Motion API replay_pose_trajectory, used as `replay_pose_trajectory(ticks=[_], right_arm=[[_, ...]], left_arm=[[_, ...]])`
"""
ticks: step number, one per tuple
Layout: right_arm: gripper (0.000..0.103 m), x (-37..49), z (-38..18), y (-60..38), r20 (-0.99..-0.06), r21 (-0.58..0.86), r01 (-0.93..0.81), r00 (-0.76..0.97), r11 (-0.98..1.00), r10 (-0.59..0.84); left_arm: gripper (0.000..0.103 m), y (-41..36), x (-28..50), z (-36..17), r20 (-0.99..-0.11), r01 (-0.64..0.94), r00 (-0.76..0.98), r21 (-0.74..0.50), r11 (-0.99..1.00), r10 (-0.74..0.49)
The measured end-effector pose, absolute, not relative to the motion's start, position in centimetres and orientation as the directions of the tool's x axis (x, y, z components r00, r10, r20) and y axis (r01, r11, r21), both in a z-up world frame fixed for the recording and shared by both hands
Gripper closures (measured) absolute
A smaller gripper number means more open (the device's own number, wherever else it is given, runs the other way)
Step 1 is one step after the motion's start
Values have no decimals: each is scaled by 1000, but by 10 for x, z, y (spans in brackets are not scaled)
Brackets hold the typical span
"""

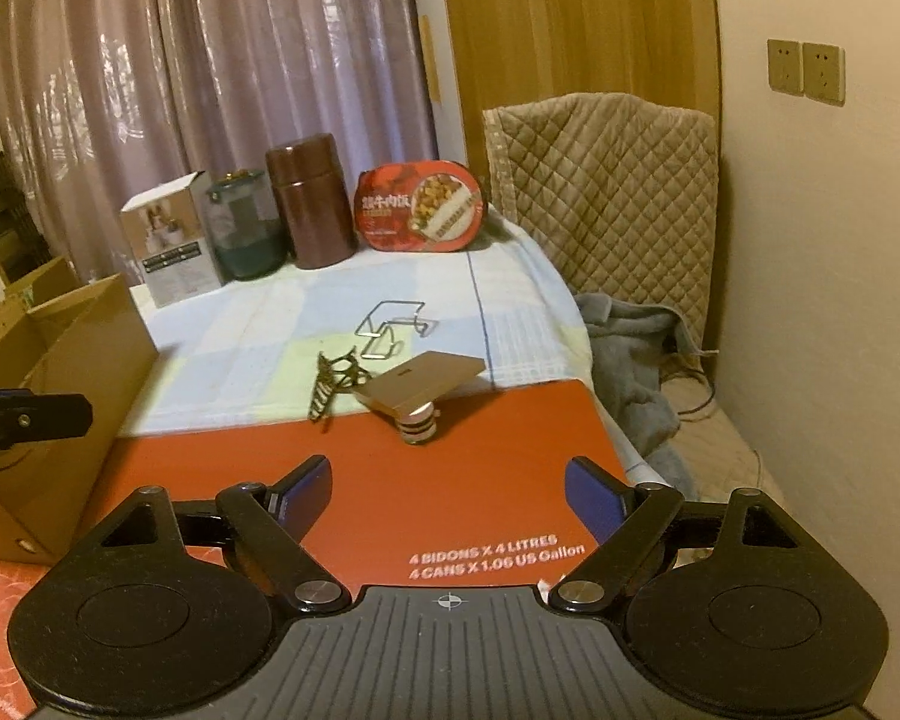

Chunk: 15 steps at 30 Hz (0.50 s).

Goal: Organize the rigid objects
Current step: 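Grasp the gold TP-Link plate with the right gripper while the left grasps the leopard-print cord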

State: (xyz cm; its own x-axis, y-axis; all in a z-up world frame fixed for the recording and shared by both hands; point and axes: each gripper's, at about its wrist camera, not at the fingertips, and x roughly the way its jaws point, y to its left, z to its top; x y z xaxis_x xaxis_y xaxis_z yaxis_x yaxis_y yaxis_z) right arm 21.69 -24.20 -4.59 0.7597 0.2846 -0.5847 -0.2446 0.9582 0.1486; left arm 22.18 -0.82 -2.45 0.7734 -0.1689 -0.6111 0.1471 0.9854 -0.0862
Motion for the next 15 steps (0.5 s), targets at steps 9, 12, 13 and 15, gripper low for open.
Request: replay_pose_trajectory(ticks=[9, 12, 13, 15], right_arm=[[21, 272, -70, -226, -571, 125, -355, 738, 927, 359], [21, 291, -80, -218, -570, 103, -398, 727, 911, 382], [20, 296, -83, -216, -569, 100, -412, 723, 906, 392], [20, 308, -90, -212, -571, 90, -440, 712, 893, 408]], left_arm=[[11, -9, 269, -56, -638, 134, 755, -80, 988, -154], [11, -9, 280, -65, -641, 125, 753, -78, 989, -146], [11, -8, 284, -67, -642, 122, 753, -81, 989, -146], [11, -8, 291, -72, -644, 116, 751, -84, 990, -143]])
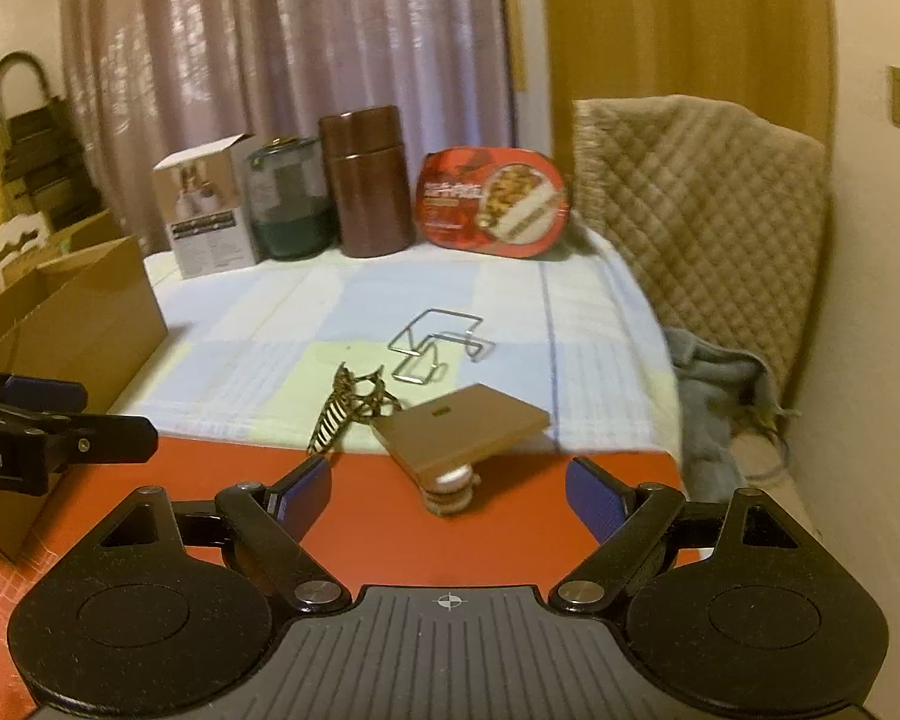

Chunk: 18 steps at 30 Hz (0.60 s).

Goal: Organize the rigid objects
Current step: 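Grasp the gold TP-Link plate with the right gripper while the left grasps the leopard-print cord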

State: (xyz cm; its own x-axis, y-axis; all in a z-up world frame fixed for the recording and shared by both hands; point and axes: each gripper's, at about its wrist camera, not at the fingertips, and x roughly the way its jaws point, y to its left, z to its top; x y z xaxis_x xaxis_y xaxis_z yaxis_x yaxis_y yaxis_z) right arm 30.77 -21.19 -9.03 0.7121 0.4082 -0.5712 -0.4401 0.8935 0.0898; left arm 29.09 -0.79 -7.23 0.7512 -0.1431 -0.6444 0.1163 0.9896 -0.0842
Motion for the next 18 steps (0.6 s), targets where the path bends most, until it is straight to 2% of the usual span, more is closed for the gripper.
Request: replay_pose_trajectory(ticks=[7, 9, 11, 18], right_arm=[[20, 337, -111, -202, -586, 27, -483, 702, 875, 405], [16, 343, -116, -199, -584, 1, -496, 704, 868, 404], [7, 348, -119, -196, -583, -18, -515, 702, 857, 410], [5, 369, -132, -190, -591, -60, -545, 695, 837, 410]], left_arm=[[11, -9, 315, -91, -651, 120, 744, -93, 988, -151], [11, -8, 320, -96, -653, 115, 742, -100, 988, -153], [11, -7, 324, -101, -655, 111, 740, -109, 988, -156], [11, -4, 332, -114, -661, 108, 731, -133, 985, -169]])
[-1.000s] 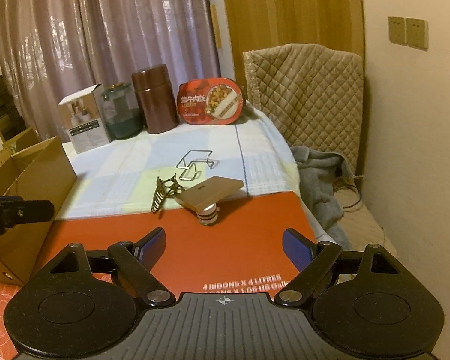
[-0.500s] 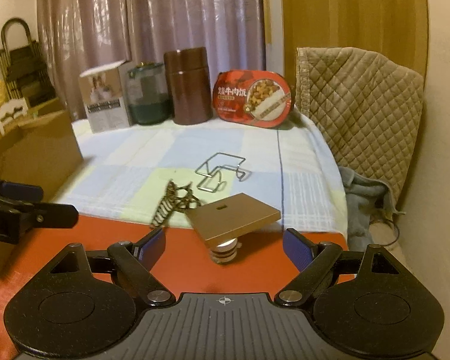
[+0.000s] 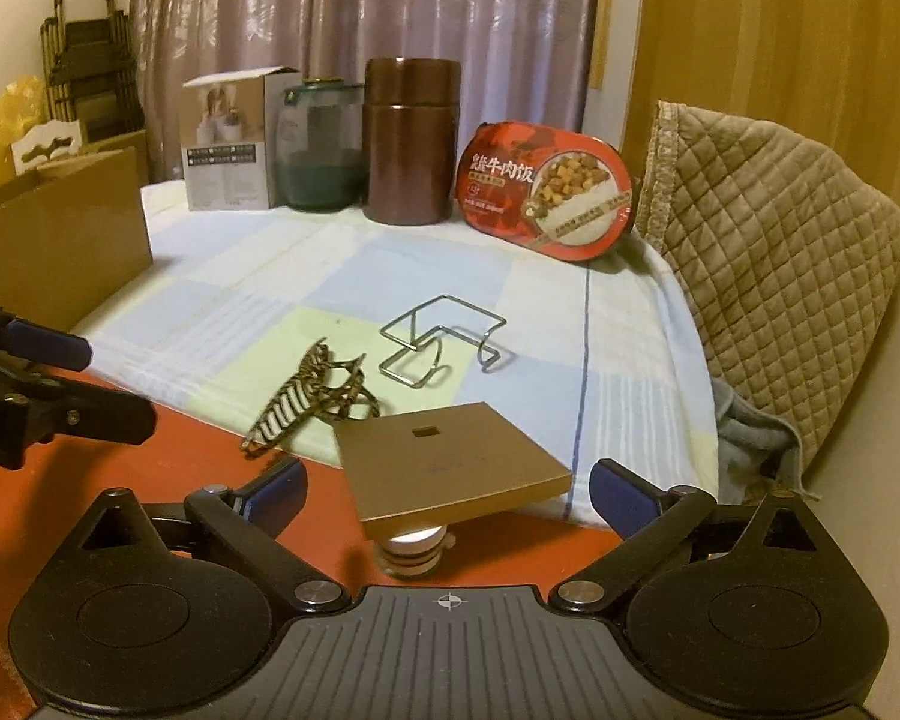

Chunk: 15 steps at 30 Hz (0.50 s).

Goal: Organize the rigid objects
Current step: 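Grasp the gold TP-Link plate with the right gripper while the left grasps the leopard-print cord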

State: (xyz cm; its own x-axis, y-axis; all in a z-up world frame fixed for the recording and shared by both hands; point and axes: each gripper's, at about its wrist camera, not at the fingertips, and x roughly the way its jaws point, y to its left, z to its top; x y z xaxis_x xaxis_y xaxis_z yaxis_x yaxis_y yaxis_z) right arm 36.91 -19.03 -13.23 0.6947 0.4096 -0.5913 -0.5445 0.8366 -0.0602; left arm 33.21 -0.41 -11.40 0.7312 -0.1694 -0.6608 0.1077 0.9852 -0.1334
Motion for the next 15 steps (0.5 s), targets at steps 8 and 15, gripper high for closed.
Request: replay_pose_trajectory(ticks=[8, 15], right_arm=[[5, 393, -148, -193, -620, -7, -546, 660, 837, 425], [7, 396, -151, -193, -599, 17, -576, 648, 817, 469]], left_arm=[[11, -1, 340, -121, -662, 101, 728, -154, 983, -179], [11, 1, 344, -126, -664, 96, 726, -158, 983, -178]])
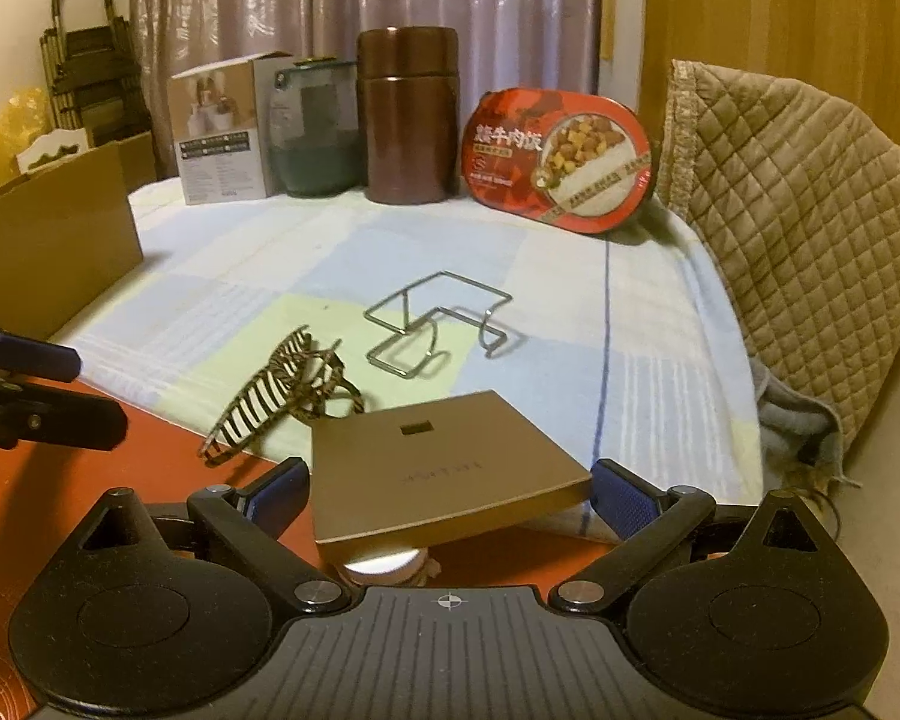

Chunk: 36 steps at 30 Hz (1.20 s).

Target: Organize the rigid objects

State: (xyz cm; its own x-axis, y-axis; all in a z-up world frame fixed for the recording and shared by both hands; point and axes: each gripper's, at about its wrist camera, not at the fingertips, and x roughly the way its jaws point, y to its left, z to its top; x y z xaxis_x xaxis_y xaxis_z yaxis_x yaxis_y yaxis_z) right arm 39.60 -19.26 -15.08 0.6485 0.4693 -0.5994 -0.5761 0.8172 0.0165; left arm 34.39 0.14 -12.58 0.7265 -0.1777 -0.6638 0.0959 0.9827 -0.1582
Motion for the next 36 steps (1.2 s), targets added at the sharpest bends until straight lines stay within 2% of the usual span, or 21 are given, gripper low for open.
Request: replay_pose_trajectory(ticks=[2, 12, 15, 21, 23, 27, 29, 32, 36], right_arm=[[11, 394, -149, -190, -598, 10, -584, 647, 811, 473], [14, 384, -145, -181, -604, -17, -606, 640, 795, 475], [15, 381, -139, -183, -591, 16, -586, 648, 810, 480], [15, 381, -130, -191, -562, 81, -550, 663, 831, 494], [15, 382, -128, -195, -555, 94, -529, 675, 843, 485], [15, 385, -125, -204, -547, 138, -482, 691, 865, 473], [15, 385, -124, -208, -544, 152, -470, 694, 869, 471], [15, 383, -121, -208, -542, 151, -466, 699, 872, 467], [15, 377, -116, -205, -543, 153, -465, 698, 872, 468]], left_arm=[[11, 2, 344, -127, -666, 94, 725, -160, 983, -178], [12, 2, 350, -129, -669, 105, 718, -169, 980, -192], [16, 0, 355, -131, -668, 115, 716, -174, 978, -204], [40, -12, 365, -137, -663, 167, 711, -166, 972, -235], [56, -17, 368, -141, -665, 183, 705, -165, 969, -246], [70, -29, 374, -145, -654, 211, 708, -165, 964, -266], [85, -34, 377, -146, -654, 219, 705, -168, 961, -275], [96, -39, 377, -147, -662, 224, 702, -147, 963, -264], [100, -32, 361, -142, -678, 180, 701, -130, 975, -220]])
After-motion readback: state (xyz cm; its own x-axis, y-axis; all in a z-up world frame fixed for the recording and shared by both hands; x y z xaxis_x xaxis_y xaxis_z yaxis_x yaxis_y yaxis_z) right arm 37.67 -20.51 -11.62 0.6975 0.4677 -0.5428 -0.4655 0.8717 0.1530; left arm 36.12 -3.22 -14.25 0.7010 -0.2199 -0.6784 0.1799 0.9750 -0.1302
